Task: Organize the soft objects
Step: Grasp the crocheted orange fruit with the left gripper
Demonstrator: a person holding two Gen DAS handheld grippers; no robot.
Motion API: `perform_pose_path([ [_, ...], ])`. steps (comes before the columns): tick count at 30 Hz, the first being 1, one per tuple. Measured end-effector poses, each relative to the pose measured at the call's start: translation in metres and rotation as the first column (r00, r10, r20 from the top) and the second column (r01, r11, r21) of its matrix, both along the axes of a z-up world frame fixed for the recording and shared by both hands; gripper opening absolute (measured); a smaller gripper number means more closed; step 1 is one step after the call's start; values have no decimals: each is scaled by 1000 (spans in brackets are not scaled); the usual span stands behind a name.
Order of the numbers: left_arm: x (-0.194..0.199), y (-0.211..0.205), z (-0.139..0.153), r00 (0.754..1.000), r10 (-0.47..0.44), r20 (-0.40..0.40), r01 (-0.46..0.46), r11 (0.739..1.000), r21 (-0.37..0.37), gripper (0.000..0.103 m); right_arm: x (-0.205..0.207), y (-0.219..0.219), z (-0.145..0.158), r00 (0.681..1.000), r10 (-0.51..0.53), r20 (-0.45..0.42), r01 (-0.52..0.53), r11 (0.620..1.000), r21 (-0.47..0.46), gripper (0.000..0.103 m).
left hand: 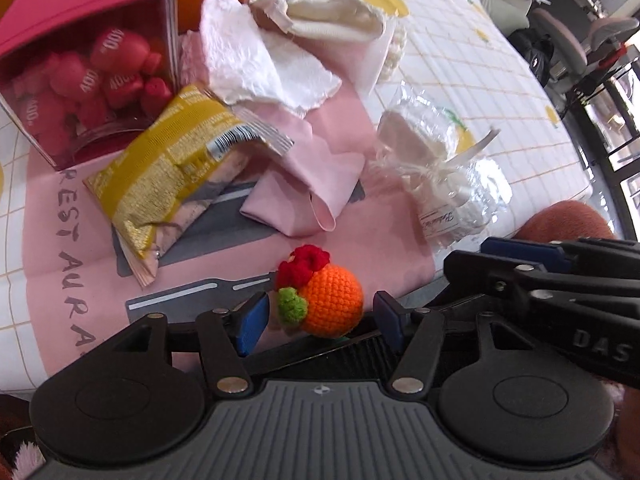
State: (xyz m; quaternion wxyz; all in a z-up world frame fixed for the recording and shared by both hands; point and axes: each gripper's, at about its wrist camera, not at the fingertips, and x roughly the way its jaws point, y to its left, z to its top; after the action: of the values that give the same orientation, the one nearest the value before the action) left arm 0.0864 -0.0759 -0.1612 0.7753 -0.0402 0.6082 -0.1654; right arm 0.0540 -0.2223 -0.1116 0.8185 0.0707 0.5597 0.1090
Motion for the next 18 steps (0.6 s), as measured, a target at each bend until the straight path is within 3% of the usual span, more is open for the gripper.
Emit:
perform_pose_path([
  [6,1,-4,-6,1000,-23,-12,23,1000,-5,52,-1,-2,-1,1000,-4,-6,4,1000,12,35],
  [11,2,2,3,1000,-3,0,3,1000,-22,51,0,1,1,1000,17,6,-17,1000,13,35],
  [18,-2,26,37,995,60,79,-58,998,-25,51,5,13,7,995,84,48,-85,996,22,35],
])
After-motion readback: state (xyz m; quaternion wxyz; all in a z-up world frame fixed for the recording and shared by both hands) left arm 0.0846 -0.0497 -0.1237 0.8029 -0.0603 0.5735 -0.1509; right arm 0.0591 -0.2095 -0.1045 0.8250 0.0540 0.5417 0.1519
